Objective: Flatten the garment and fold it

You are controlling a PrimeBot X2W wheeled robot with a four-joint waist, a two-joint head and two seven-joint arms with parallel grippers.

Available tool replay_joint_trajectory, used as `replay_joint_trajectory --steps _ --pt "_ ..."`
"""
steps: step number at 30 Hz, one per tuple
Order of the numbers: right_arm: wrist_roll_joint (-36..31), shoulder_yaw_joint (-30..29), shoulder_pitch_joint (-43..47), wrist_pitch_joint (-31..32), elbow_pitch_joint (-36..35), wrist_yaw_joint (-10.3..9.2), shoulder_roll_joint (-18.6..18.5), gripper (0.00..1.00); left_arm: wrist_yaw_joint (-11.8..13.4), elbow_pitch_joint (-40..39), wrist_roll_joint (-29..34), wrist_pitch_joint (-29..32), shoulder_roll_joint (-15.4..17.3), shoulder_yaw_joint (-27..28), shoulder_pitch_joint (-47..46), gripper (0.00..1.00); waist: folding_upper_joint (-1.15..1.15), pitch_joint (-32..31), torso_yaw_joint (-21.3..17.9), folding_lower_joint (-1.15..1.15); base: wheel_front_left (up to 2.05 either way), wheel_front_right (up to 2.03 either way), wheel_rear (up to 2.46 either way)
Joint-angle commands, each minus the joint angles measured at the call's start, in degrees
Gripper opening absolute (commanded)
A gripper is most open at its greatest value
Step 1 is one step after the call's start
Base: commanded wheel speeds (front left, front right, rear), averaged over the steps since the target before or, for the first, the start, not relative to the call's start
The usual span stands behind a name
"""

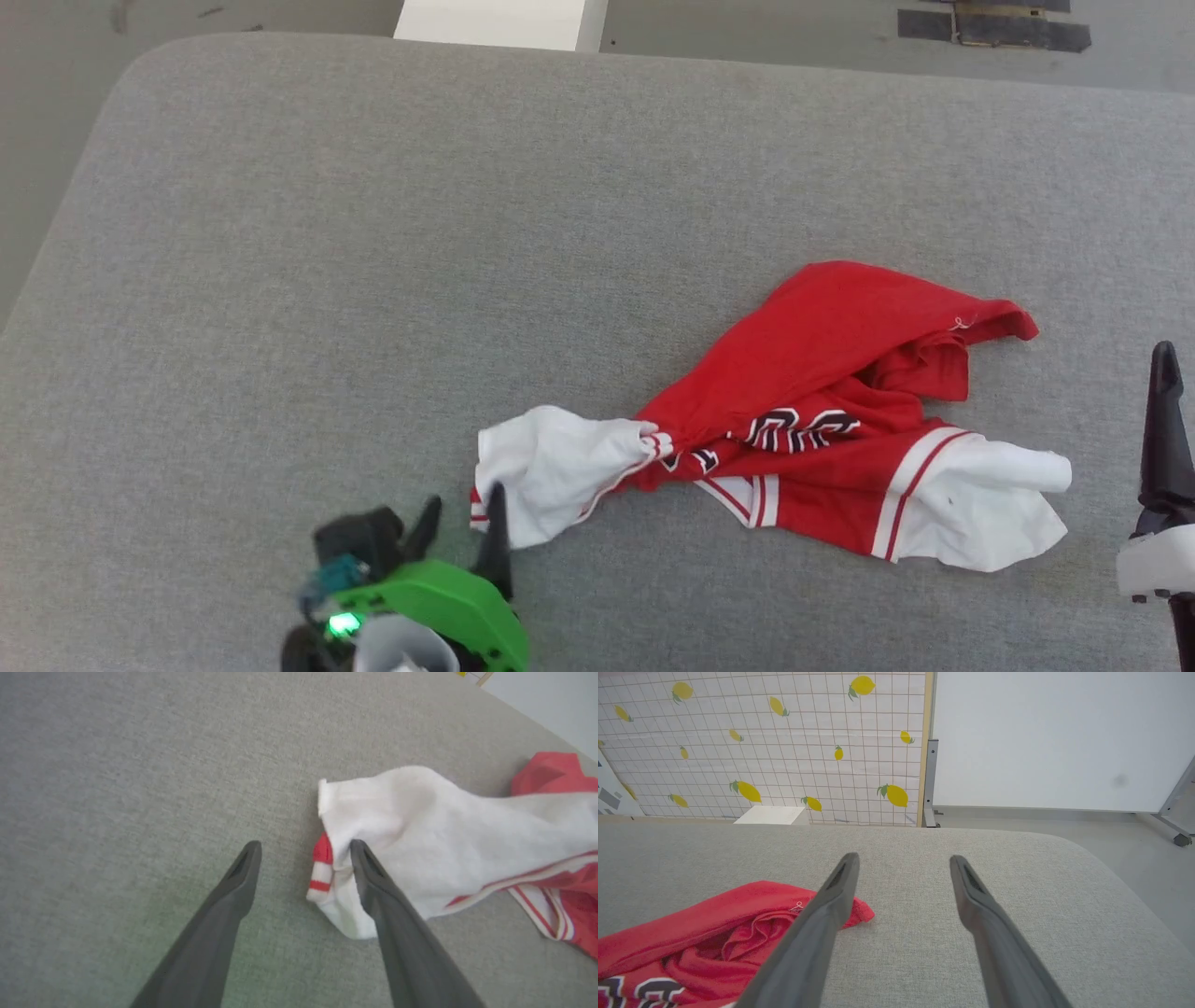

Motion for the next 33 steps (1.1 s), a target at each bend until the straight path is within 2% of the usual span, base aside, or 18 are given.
replay_joint_trajectory --steps 1,7,9,14,22,23,24,25,27,29,33 --pt "0.4 0.1 0.3 0.2 -0.4 -0.08 0.0 1.0 -0.5 -1.4 -0.1 0.0 1.2 0.8 -1.1 1.0 0.0 0.0 0.0 0.0 0.0 0.0 0.0" --pt "0.4 0.3 -0.1 0.6 -1.1 -0.08 0.0 1.0 -1.3 -5.0 3.8 5.2 7.9 0.3 -6.1 1.0 0.0 1.2 -0.7 0.0 0.0 0.0 0.0" --pt "0.3 0.5 -0.4 0.8 -1.3 -0.08 0.0 1.0 -2.8 -4.4 5.0 7.9 9.9 -1.1 -8.3 1.0 0.0 1.9 -1.1 0.0 0.0 0.0 0.0" --pt "0.2 0.9 -1.3 1.0 -1.6 -0.08 0.0 1.0 -8.7 -0.6 7.3 16.3 13.9 -6.9 -13.2 1.0 0.0 3.4 -2.7 0.0 0.0 0.0 0.0" --pt "0.4 0.1 -1.6 0.8 -1.2 -0.08 0.0 1.0 -13.3 2.3 6.0 25.7 15.8 -11.1 -15.3 1.0 0.0 4.3 -4.5 0.0 0.0 0.0 0.0" --pt "0.5 0.1 -1.6 0.7 -1.1 -0.08 0.0 1.0 -13.9 2.6 5.7 26.6 15.9 -11.6 -15.2 0.91 0.0 4.4 -4.6 0.0 0.0 0.0 0.0" --pt "0.5 0.1 -1.6 0.7 -1.0 -0.08 0.0 1.0 -14.8 2.8 5.7 27.6 16.1 -12.5 -15.1 0.32 0.0 4.4 -4.8 0.0 0.0 0.0 0.0" --pt "0.6 0.1 -1.7 0.7 -1.0 -0.08 0.0 1.0 -15.5 3.0 5.8 28.2 16.3 -13.3 -15.1 0.0 0.0 4.4 -4.8 0.0 0.0 0.0 0.0" --pt "0.6 0.0 -1.8 0.6 -0.8 -0.08 0.0 1.0 -17.1 3.4 5.5 29.3 16.5 -14.7 -14.9 0.0 0.0 4.3 -4.8 0.0 0.0 0.0 0.0" --pt "0.6 -0.1 -1.9 0.6 -0.7 -0.08 0.0 1.0 -17.5 3.5 5.8 29.2 16.5 -15.2 -15.1 0.0 0.0 4.1 -4.7 0.0 0.0 0.0 0.0" --pt "0.4 -0.5 -1.8 0.5 -0.5 -0.08 0.0 1.0 -15.4 2.1 5.5 24.4 14.8 -12.7 -15.9 0.0 0.0 3.2 -4.0 0.0 0.0 0.0 0.0"
